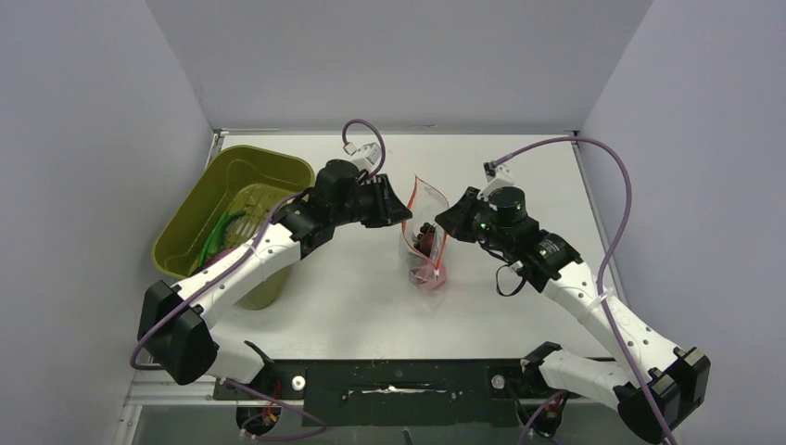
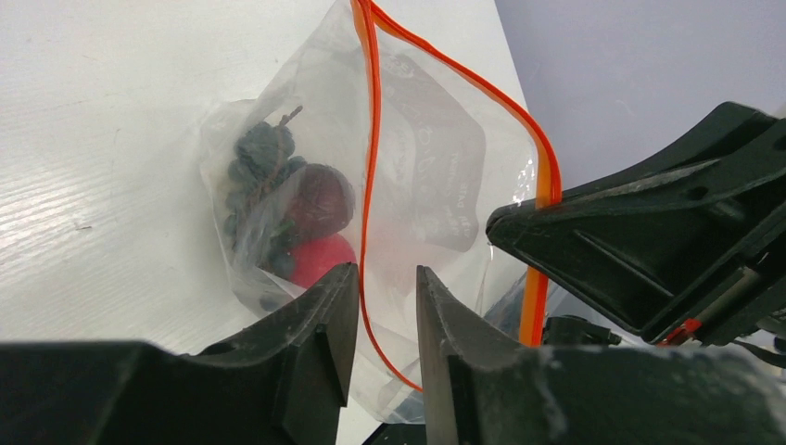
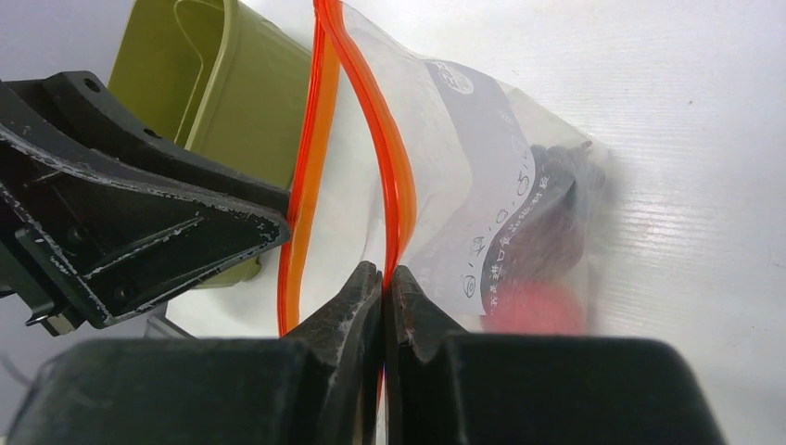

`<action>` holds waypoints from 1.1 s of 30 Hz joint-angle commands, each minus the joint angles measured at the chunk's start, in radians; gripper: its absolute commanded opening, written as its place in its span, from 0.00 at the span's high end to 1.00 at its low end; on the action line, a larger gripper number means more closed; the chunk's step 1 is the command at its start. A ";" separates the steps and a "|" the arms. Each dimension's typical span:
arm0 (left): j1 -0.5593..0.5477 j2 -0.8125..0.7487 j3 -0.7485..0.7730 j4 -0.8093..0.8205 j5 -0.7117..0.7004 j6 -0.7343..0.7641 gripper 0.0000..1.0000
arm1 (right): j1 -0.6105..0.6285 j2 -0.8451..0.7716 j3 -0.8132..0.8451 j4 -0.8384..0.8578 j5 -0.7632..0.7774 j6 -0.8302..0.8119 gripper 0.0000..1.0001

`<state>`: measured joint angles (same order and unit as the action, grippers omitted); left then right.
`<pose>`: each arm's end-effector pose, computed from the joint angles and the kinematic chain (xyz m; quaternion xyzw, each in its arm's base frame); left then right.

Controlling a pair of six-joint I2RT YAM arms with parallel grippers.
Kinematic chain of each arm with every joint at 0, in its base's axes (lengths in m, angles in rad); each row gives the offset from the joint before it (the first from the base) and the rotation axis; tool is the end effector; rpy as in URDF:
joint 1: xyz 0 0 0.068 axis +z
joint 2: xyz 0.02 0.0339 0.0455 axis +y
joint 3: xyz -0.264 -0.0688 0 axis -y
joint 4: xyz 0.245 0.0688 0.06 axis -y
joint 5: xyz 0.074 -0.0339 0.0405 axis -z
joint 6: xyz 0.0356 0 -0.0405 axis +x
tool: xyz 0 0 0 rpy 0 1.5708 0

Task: Place the food in the zip-top bag and seal the zipper
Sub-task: Place the fake vegetable in the zipper food storage bag, then adjust the zipper food storage bag at the center of the board.

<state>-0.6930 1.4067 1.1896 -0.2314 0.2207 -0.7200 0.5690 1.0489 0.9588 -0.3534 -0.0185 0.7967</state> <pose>0.2466 -0.2149 0.3326 0.0472 0.8422 -0.4143 0.3418 0.1991 0.1281 0.3330 0.0911 0.8404 0.3432 0.4095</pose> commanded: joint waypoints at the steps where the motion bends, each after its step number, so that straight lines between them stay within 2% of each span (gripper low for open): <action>1: -0.004 0.018 0.031 0.071 0.010 0.015 0.70 | -0.006 -0.043 0.021 0.043 -0.002 -0.001 1.00; 3: -0.003 0.026 0.021 0.079 0.016 0.014 0.64 | -0.006 -0.044 0.014 0.046 -0.006 0.004 1.00; 6: -0.003 0.034 -0.001 0.112 0.036 -0.002 0.64 | -0.007 -0.044 0.010 0.045 -0.009 0.007 1.00; 9: -0.004 0.028 -0.007 0.116 0.020 -0.015 0.88 | -0.006 -0.045 0.010 0.042 -0.014 0.006 0.99; 11: -0.004 0.016 -0.008 0.122 0.010 -0.019 1.00 | -0.006 -0.044 0.029 0.011 0.003 -0.010 0.93; 14: -0.004 -0.001 -0.007 0.150 0.018 -0.025 1.00 | -0.008 -0.049 0.063 -0.054 0.049 -0.036 0.91; 18: -0.003 -0.017 0.015 0.204 0.046 -0.030 1.00 | -0.009 -0.069 0.089 -0.092 0.087 -0.066 1.00; 22: -0.004 -0.029 0.063 0.192 0.036 -0.007 1.00 | -0.009 -0.087 0.118 -0.120 0.120 -0.080 1.00; 33: -0.002 0.002 0.064 0.164 0.048 0.035 1.00 | -0.008 -0.089 0.055 -0.076 0.073 -0.047 1.00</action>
<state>-0.6930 1.4292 1.2148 -0.1131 0.2592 -0.7197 0.5678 0.9691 1.0199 -0.4900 0.0666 0.7410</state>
